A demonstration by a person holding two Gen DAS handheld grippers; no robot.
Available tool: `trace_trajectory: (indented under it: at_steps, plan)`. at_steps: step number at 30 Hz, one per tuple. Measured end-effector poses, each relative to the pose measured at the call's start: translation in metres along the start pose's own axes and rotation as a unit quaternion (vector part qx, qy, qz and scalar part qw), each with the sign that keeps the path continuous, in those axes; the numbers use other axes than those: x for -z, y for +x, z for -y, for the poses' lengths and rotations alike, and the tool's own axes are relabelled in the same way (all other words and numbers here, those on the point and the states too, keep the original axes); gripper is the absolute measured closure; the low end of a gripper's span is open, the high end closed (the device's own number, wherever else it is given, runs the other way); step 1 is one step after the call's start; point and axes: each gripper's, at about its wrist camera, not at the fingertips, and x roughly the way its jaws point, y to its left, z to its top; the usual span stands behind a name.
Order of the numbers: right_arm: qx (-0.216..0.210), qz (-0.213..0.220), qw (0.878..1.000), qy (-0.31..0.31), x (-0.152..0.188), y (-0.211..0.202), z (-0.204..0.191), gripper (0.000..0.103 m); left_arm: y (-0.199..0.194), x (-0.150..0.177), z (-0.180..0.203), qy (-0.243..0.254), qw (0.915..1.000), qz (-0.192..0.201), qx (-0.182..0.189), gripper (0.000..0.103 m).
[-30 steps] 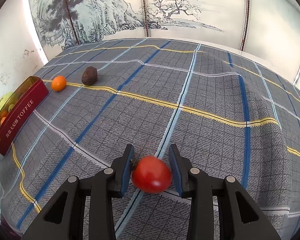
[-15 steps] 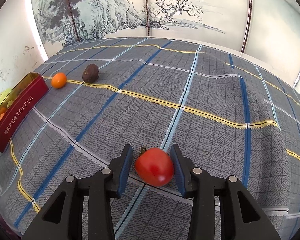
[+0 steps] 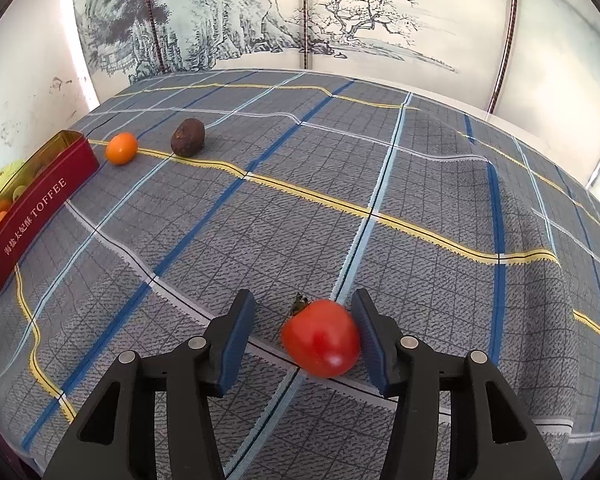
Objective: Organize fruits
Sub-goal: 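Carry the orange into the tin and open the left gripper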
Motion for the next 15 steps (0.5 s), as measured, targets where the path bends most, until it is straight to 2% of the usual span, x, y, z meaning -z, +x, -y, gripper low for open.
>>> trace_trajectory:
  at_steps: [15]
  plan:
    - [0.003,0.001,1.0,0.005,-0.001,-0.001,0.003,0.056,0.005,0.002,-0.02,-0.013,0.9997,0.002,-0.021,0.066]
